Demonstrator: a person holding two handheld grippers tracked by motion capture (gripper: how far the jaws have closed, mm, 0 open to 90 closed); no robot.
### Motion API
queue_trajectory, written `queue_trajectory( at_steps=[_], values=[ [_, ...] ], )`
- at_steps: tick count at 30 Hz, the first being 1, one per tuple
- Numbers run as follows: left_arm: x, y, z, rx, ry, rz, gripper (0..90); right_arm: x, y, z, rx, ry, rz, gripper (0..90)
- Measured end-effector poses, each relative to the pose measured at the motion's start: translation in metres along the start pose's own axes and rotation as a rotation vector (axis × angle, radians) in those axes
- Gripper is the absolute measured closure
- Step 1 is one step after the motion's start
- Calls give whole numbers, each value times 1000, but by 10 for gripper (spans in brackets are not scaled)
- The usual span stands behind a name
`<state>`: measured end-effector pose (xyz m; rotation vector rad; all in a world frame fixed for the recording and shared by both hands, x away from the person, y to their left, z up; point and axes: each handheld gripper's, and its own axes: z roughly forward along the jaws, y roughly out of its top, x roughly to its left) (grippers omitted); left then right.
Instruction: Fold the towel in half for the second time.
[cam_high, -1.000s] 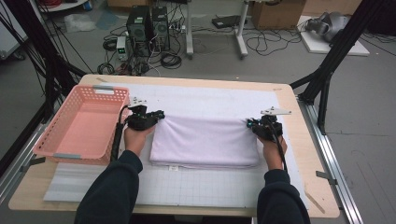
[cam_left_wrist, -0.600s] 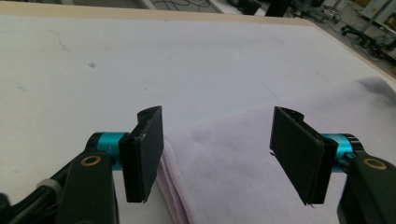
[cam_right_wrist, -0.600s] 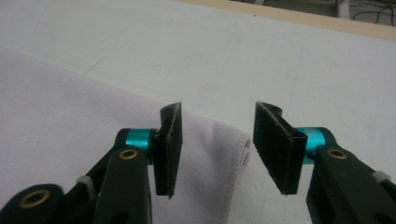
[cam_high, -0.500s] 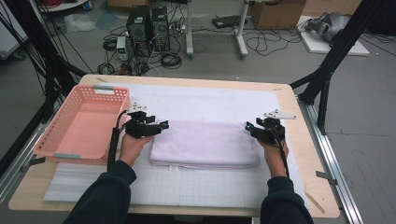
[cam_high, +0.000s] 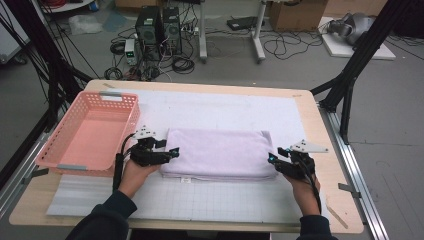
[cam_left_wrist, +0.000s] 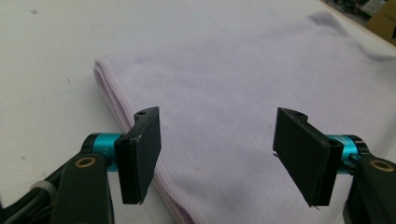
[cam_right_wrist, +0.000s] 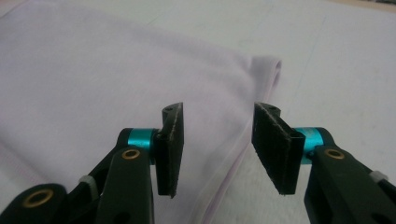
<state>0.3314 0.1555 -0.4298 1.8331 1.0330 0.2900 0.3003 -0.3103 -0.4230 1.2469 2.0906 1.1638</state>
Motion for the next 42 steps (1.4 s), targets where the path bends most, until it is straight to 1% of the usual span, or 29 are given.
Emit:
queue_trajectory(
  at_steps=[2,3,5,7,10,11,13,14,15,16,17,18,21,22,24,26,29,30,32,33,34,35,36,37,38,39,40,41,42],
  values=[
    [-2,-7,-5,3,5,-8,375,3,-5,-5,15,15,1,544],
    [-3,-12,-7,5,15,-7,382,5,-7,-7,20,21,5,544],
    [-3,-18,-9,16,13,-10,412,7,-14,-12,26,25,17,544],
    [-3,-22,-12,30,22,-17,434,7,-18,-14,26,33,38,545],
    [-3,-29,-16,40,22,-36,491,7,-21,-16,46,29,37,565],
    [-3,-31,-17,47,19,-30,510,6,-22,-15,54,33,42,582],
    [-4,-35,-19,62,20,-17,611,4,-25,-14,71,54,56,660],
    [-5,-36,-19,67,15,-8,680,2,-26,-13,79,67,64,719],
    [-6,-36,-19,63,15,-2,759,1,-27,-12,89,97,79,816],
    [-7,-36,-20,55,13,3,793,0,-27,-12,89,114,82,841],
    [-8,-34,-21,45,14,10,833,1,-27,-12,87,118,75,860],
    [-9,-33,-23,34,13,11,833,1,-26,-13,79,118,54,866],
    [-11,-30,-31,-12,7,16,838,3,-20,-21,35,126,56,868],
    [-11,-29,-33,-15,1,17,839,4,-18,-24,23,132,64,868],
    [-12,-29,-38,-30,-7,14,839,4,-17,-28,11,134,55,867],
    [-14,-30,-43,-36,-11,8,841,4,-17,-32,10,139,57,867],
    [-14,-34,-49,-24,-18,-2,840,3,-20,-37,18,141,70,867],
    [-14,-36,-49,-19,-14,-8,840,4,-21,-39,20,138,72,867],
    [-13,-41,-47,22,2,-15,821,4,-23,-38,50,132,72,861],
    [-11,-43,-45,44,21,-22,766,4,-25,-36,89,130,69,845],
    [-10,-43,-44,51,42,-44,647,4,-28,-33,124,125,64,791],
    [-9,-43,-44,46,57,-56,546,5,-30,-31,133,97,49,697],
    [-8,-42,-45,29,65,-52,513,4,-30,-31,126,70,47,642],
    [-9,-41,-46,10,76,-39,495,3,-28,-33,102,60,61,620],
    [-9,-40,-47,-9,80,-24,475,3,-26,-35,67,52,61,586],
    [-10,-39,-47,-27,75,-12,480,4,-24,-38,33,34,48,558],
    [-10,-38,-46,-40,66,6,494,6,-22,-40,-1,21,34,556],
    [-11,-37,-44,-44,59,20,521,8,-21,-40,-35,24,19,561],
    [-11,-37,-41,-41,51,42,557,11,-20,-39,-52,38,9,589]
  ],
)
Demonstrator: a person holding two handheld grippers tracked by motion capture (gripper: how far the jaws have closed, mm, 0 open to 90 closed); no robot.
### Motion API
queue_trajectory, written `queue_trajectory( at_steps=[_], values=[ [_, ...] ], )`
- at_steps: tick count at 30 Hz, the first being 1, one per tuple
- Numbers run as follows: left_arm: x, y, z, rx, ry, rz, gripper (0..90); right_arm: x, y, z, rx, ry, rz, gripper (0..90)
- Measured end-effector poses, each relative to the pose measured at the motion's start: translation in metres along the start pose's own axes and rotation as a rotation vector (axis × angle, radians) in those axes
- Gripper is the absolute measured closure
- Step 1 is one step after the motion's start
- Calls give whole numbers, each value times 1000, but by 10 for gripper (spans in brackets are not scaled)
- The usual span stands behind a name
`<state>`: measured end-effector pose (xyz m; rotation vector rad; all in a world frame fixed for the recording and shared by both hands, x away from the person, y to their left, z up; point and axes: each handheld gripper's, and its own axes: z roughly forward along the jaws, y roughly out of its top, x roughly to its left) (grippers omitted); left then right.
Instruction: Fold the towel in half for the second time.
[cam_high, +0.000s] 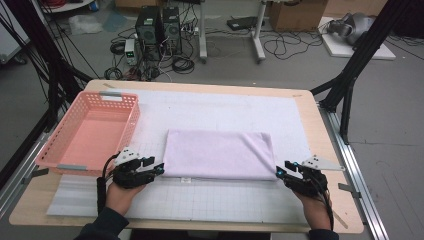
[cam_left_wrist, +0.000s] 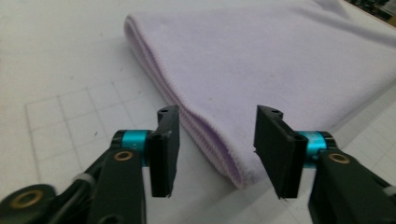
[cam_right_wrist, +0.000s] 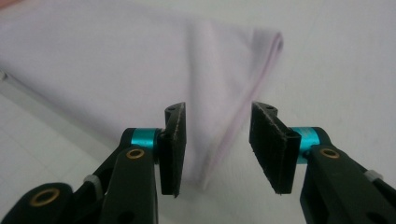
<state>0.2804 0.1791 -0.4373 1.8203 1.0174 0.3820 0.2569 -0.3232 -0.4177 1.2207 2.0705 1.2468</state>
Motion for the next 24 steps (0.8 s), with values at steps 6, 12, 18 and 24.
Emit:
queue_trajectory(
  at_steps=[6,12,18,24],
  values=[
    [-8,-4,16,100,-5,84,800,13,-6,35,114,61,-73,719],
    [-7,-7,13,122,1,84,821,-6,-10,30,190,-72,-12,655],
    [4,-6,4,53,-13,-6,556,-14,-11,5,86,-54,-25,578],
    [11,3,-9,-138,-34,-40,326,-20,-10,-10,-28,-74,2,411]
  ],
)
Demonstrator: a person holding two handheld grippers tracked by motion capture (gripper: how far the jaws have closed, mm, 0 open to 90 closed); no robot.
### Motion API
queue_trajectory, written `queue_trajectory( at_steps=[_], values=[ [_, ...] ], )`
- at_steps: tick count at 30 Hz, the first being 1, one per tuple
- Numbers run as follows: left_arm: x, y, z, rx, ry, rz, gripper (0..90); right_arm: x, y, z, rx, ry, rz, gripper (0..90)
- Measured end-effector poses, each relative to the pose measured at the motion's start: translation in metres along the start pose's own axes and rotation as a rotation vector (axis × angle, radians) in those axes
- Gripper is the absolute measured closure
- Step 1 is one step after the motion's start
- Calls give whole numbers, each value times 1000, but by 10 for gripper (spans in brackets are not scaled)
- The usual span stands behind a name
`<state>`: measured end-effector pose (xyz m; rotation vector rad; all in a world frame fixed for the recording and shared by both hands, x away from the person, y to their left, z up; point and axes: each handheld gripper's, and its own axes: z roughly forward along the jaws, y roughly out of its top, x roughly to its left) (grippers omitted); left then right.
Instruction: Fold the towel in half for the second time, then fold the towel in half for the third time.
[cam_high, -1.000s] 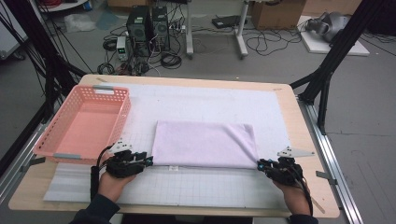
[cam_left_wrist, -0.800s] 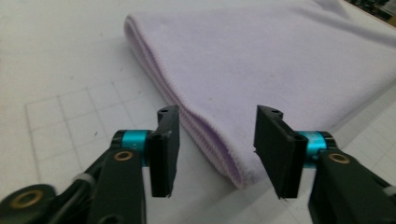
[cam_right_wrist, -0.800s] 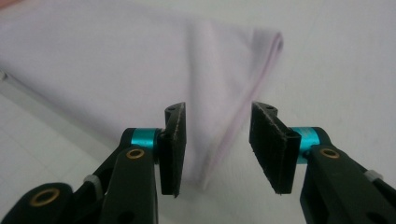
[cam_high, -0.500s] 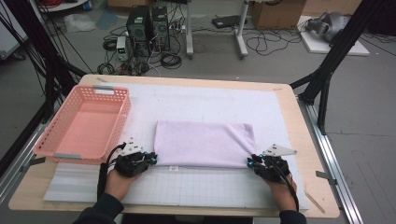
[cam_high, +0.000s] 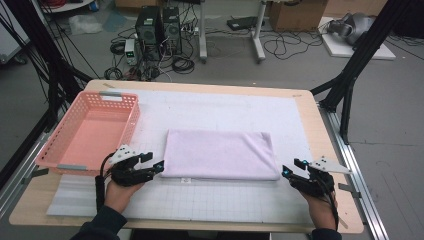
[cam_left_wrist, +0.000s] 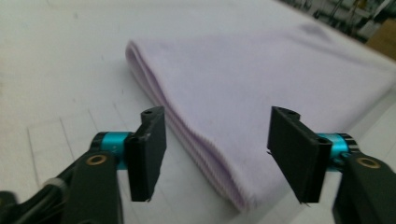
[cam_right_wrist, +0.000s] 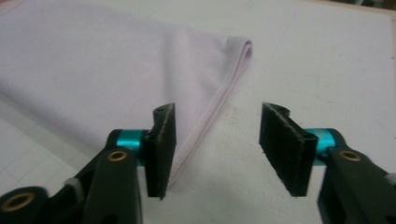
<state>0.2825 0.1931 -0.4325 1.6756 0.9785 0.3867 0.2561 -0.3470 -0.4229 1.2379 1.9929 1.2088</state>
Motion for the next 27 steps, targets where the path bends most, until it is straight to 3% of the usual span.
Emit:
queue_trajectory(
  at_steps=[3,6,13,19,27],
  values=[
    [-3,2,-1,-45,6,23,263,1,2,-2,-12,-9,-18,372],
    [-5,2,0,-49,-5,40,169,3,4,-2,-28,-12,-16,286],
    [-3,1,1,-36,-3,41,171,1,3,2,-18,-16,-8,214],
    [-5,1,2,-18,2,52,175,0,2,2,-14,-20,-6,213],
    [-4,1,9,2,4,34,179,-2,-1,0,-5,-30,-14,213]
  ],
)
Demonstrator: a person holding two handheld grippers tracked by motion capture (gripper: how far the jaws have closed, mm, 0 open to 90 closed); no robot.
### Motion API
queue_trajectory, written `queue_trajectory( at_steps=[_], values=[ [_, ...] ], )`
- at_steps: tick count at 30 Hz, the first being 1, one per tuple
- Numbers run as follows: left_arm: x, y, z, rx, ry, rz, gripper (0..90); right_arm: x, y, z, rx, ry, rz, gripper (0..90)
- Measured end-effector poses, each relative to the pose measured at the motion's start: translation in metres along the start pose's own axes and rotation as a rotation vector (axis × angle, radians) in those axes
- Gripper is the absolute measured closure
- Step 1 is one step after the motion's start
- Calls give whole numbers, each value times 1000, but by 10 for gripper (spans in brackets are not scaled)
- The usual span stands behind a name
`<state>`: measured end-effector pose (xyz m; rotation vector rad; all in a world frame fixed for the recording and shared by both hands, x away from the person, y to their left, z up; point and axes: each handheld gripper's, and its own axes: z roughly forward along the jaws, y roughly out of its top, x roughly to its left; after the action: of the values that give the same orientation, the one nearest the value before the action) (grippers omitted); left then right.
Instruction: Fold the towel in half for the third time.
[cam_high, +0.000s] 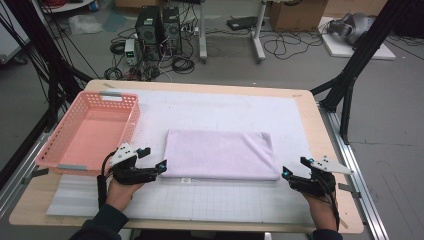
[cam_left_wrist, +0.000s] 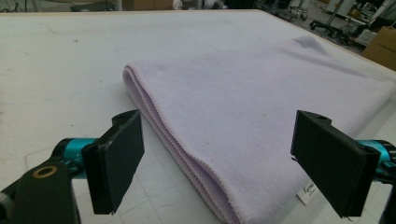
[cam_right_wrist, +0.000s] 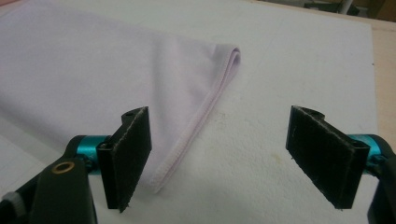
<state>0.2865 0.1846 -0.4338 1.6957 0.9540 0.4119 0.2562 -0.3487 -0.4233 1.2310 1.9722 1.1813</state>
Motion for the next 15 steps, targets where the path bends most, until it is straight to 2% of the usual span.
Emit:
queue_trajectory(
  at_steps=[6,10,15],
  values=[
    [-2,0,2,13,-7,9,191,-2,-1,-4,-7,-10,14,213],
    [-2,0,3,21,-3,-8,191,-1,-3,-2,13,-2,18,213],
    [-5,-2,7,66,10,-12,189,-1,-2,-4,7,-2,5,213]
  ],
)
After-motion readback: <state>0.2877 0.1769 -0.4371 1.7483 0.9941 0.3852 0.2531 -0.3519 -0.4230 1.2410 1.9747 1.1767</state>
